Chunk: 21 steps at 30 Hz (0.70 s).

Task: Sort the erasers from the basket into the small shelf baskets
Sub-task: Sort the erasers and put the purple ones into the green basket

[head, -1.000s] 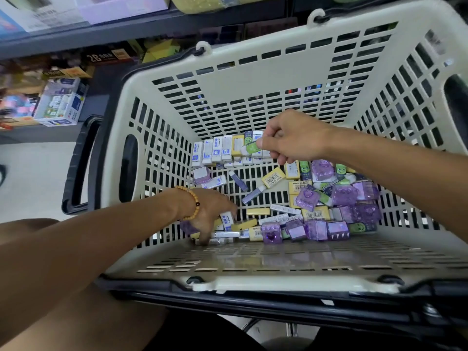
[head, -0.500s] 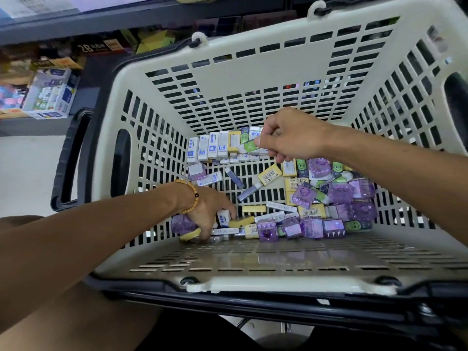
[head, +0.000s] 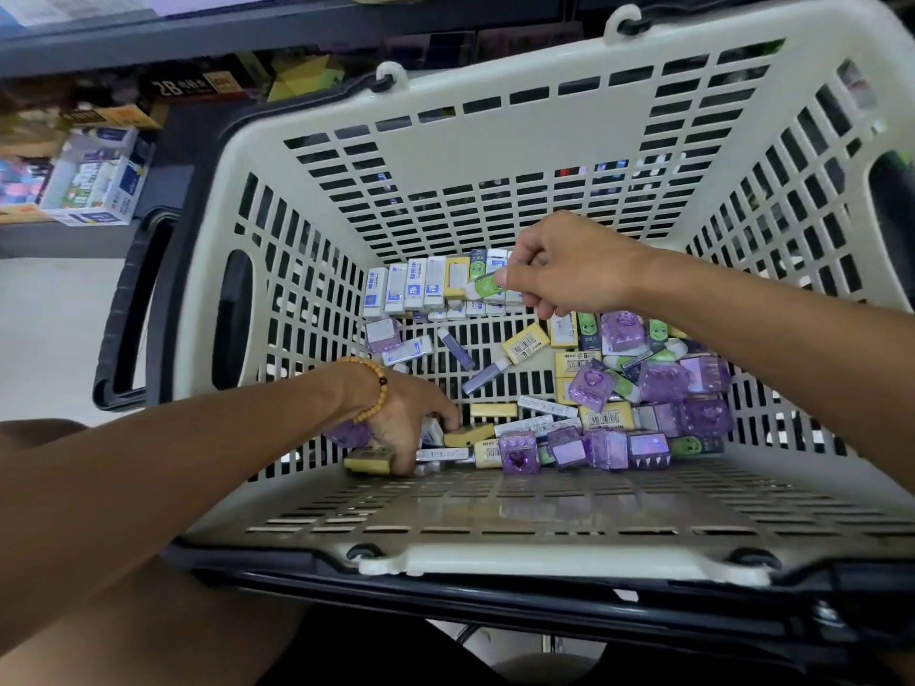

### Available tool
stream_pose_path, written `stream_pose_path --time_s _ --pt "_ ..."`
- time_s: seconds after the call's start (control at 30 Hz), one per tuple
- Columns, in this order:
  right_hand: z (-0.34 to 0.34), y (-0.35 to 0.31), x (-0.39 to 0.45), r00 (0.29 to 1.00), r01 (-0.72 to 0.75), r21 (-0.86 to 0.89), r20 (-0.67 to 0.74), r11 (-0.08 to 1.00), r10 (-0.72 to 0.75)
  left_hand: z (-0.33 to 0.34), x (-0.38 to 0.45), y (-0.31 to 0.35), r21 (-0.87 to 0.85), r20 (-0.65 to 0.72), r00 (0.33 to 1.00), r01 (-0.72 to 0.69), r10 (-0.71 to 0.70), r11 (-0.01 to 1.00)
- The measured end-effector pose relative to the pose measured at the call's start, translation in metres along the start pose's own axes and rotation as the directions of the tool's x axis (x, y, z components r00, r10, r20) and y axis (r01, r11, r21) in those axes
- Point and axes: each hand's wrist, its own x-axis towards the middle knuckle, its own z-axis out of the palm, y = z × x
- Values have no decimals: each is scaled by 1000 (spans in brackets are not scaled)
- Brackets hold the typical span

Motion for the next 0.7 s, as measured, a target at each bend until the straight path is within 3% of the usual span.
stream_pose_path --time_s 0.17,0.53,0.7 --pt "-1 -1 -1 1000 3 9 4 1000 -3 -8 -5 9 -26 147 988 41 -36 999" --pt "0 1 2 1000 9 -22 3 1000 -9 -9 -13 8 -43 183 983 28 -20 999" --pt "1 1 2 1000 9 -35 2 999 -9 -11 -14 15 25 208 978 15 -20 1000"
